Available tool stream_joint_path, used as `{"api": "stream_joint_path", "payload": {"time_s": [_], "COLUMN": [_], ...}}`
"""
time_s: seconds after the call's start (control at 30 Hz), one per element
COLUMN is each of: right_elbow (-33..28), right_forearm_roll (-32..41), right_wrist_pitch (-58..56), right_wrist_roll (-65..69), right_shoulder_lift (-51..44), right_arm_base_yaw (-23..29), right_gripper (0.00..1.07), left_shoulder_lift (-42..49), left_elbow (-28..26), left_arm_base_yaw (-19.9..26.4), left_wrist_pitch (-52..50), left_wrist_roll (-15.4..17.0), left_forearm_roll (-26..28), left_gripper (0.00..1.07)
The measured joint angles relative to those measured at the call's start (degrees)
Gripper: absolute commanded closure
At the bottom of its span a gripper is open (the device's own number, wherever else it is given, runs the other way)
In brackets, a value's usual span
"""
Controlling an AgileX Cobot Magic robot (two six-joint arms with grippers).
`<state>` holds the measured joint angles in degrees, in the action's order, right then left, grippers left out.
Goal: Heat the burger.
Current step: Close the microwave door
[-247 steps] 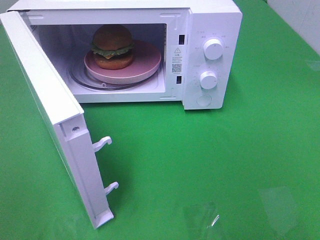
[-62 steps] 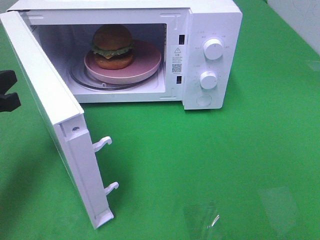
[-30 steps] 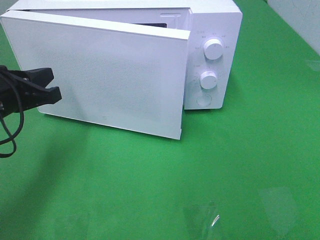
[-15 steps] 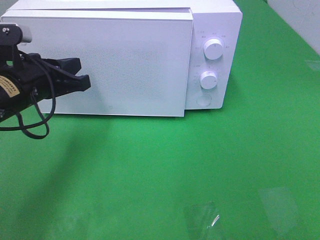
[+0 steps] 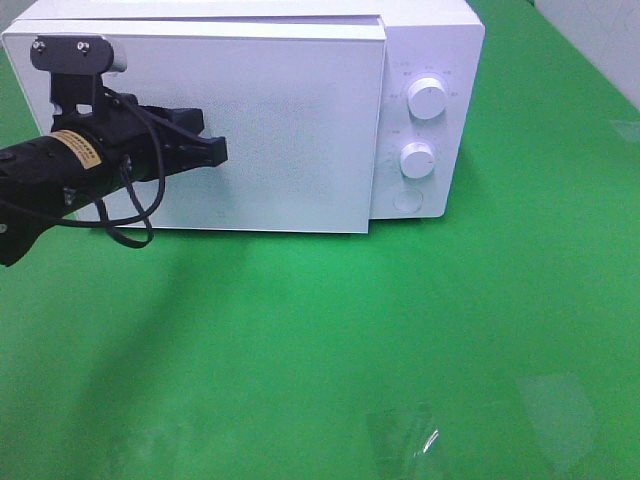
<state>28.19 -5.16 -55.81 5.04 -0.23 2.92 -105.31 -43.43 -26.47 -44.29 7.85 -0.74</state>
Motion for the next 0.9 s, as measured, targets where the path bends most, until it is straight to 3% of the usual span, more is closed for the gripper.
{"api": "stream_joint_path", "payload": {"time_s": [0.9], "right_elbow": [0.0], "right_forearm_roll": [0.1], "right_wrist_pitch": [0.0], "right_wrist_roll": [0.0], "right_shoulder_lift": [0.0], "right_arm_base_yaw": [0.0], "right_gripper": [0.31], "left_shoulder_lift": [-9.3], "left_elbow": [-15.4], "left_arm_base_yaw": [-5.0], "left_wrist_pitch": [11.6], "left_wrist_roll": [-0.1], "left_forearm_roll": [-5.9], "left_gripper": [1.07]}}
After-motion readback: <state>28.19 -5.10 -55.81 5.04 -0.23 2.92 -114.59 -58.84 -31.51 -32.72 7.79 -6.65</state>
